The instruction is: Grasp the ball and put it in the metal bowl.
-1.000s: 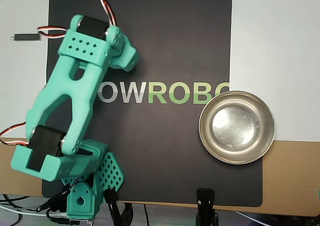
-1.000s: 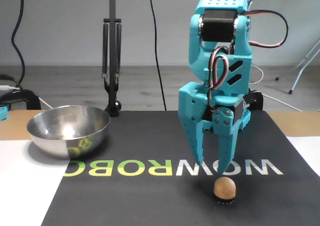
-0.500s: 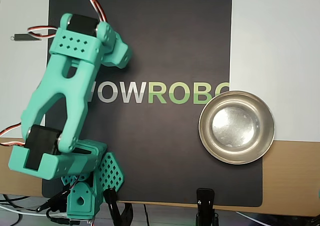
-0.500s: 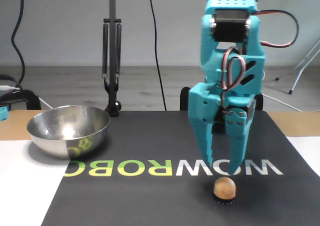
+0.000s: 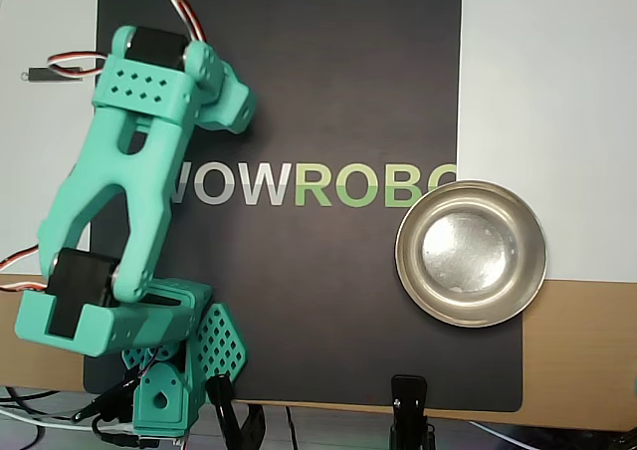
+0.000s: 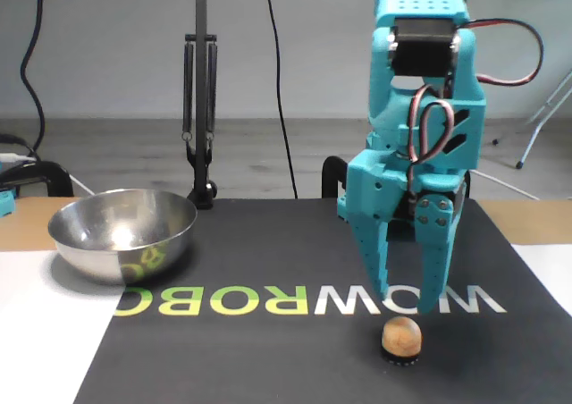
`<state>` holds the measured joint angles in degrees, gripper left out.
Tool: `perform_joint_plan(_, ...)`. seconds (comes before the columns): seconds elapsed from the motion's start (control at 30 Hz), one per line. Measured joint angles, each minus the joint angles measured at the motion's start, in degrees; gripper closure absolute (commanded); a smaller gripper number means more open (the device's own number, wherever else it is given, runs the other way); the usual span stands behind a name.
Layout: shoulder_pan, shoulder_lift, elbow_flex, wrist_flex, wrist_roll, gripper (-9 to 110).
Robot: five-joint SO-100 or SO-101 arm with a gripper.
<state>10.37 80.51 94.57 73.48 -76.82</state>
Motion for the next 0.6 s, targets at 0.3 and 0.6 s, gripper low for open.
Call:
perform_joint_plan(0.3,-0.44,0.00,0.00,-1.14,0.00,46)
perform_joint_plan(0.6,-0.79,-2.20,0.00,-4.04,0.00,46)
